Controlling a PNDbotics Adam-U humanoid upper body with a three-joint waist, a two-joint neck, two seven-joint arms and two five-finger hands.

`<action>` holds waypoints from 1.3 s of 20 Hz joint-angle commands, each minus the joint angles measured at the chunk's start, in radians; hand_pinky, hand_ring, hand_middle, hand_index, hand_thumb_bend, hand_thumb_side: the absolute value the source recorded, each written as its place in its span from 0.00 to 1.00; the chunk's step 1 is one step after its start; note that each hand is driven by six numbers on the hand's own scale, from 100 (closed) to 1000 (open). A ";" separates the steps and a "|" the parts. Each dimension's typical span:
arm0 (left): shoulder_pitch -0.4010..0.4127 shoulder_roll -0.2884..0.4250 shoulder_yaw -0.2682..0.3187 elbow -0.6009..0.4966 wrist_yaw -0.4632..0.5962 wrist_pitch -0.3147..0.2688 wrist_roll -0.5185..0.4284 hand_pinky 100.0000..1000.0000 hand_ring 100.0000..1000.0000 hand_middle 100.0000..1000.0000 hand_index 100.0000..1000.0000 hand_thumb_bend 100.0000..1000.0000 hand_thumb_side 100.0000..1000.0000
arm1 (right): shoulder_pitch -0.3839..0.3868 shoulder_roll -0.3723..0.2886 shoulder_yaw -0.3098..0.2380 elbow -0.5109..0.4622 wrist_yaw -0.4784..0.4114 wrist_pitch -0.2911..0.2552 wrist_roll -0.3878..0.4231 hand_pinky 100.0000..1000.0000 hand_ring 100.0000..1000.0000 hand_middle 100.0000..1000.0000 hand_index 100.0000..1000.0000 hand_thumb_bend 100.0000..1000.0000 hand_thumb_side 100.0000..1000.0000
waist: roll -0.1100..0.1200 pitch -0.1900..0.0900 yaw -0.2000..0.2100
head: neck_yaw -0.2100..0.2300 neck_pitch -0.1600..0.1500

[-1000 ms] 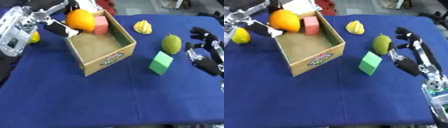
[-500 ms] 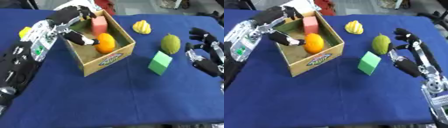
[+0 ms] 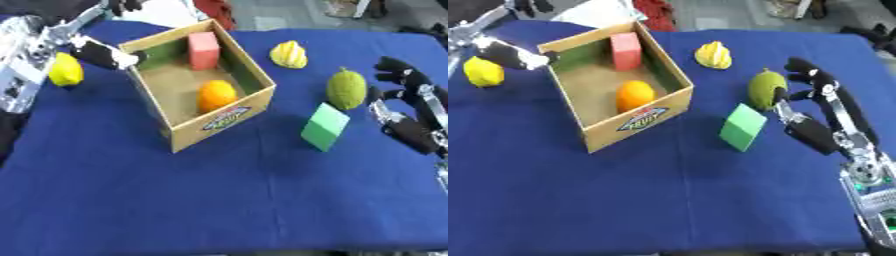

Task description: Pick up objects on the table and place them in the box.

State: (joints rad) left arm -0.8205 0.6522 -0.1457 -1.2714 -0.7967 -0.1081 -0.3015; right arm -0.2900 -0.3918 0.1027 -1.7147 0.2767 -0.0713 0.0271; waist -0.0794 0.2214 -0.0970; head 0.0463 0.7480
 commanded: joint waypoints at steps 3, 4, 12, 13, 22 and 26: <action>-0.035 0.015 0.064 0.173 -0.040 0.030 0.015 0.71 0.68 0.71 0.83 0.48 0.31 | -0.005 -0.022 -0.005 -0.005 -0.008 -0.004 0.002 0.67 0.86 0.85 0.95 0.00 0.49 | 0.009 -0.033 -0.002 | 0.001 0.002; -0.037 0.009 0.068 0.204 -0.047 0.028 0.014 0.71 0.68 0.71 0.83 0.48 0.31 | -0.004 -0.022 -0.005 -0.005 -0.008 -0.004 0.002 0.67 0.86 0.85 0.95 0.00 0.49 | 0.009 -0.034 -0.002 | 0.001 0.002; -0.050 -0.026 0.103 0.365 -0.127 0.046 0.028 0.70 0.66 0.70 0.82 0.47 0.26 | 0.000 -0.020 -0.005 -0.004 -0.013 -0.005 0.004 0.67 0.86 0.85 0.95 0.00 0.49 | 0.004 -0.036 -0.010 | -0.001 0.002; -0.050 -0.028 0.104 0.376 -0.137 0.049 0.031 0.70 0.66 0.70 0.82 0.47 0.26 | 0.000 -0.020 -0.005 -0.004 -0.013 -0.005 0.004 0.67 0.86 0.85 0.95 0.00 0.49 | 0.004 -0.036 -0.010 | -0.001 0.001; -0.042 -0.027 0.103 0.382 -0.218 0.059 0.078 0.54 0.45 0.48 0.67 0.27 0.00 | -0.001 -0.018 -0.005 0.000 -0.014 -0.004 0.003 0.67 0.86 0.85 0.95 0.00 0.49 | 0.006 -0.034 -0.010 | 0.001 -0.001; -0.040 -0.027 0.104 0.377 -0.238 0.059 0.098 0.54 0.45 0.48 0.67 0.27 0.00 | -0.001 -0.018 -0.005 0.001 -0.014 -0.004 0.002 0.67 0.86 0.85 0.95 0.00 0.49 | 0.006 -0.034 -0.010 | 0.001 -0.001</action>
State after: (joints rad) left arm -0.8455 0.6056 -0.0509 -0.8769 -1.0266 -0.0498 -0.2125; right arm -0.2814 -0.3918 0.1055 -1.7070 0.2665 -0.0744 0.0304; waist -0.0794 0.2169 -0.1057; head 0.0469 0.7479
